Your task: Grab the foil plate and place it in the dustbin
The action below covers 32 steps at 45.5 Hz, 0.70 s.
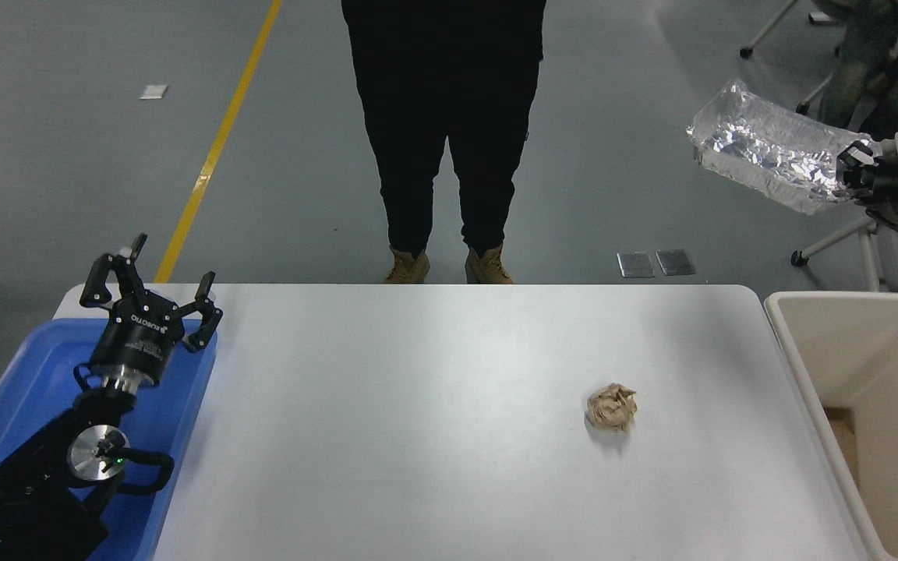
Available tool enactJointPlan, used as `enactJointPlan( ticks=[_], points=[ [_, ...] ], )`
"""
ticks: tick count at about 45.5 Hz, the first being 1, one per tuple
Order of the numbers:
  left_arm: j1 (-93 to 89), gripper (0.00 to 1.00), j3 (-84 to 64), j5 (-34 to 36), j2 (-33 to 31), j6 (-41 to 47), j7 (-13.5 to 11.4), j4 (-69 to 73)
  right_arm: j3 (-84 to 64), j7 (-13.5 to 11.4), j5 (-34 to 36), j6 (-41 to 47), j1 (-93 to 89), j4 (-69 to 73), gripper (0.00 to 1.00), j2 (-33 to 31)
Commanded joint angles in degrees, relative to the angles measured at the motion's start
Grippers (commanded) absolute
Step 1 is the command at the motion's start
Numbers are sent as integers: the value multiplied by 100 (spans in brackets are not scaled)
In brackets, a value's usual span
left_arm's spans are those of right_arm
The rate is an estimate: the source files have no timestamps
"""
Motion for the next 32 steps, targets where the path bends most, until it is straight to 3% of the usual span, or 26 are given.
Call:
enactJointPlan(
  ticks=[1,7,11,32],
  points=[
    [0,98,0,0,-2,-3,0,0,230,-224,474,-635,-1007,-654,0,182],
    [0,98,0,0,-3,-3,0,0,353,-619,562,-1232,-1473,-663,0,244],
    [0,98,0,0,-3,-3,0,0,449,-743,589,-1584,-1789,-663,0,279],
    [0,98,0,0,-3,-3,0,0,1609,-743,597,-2077,-2880,-663,0,297]
  ],
)
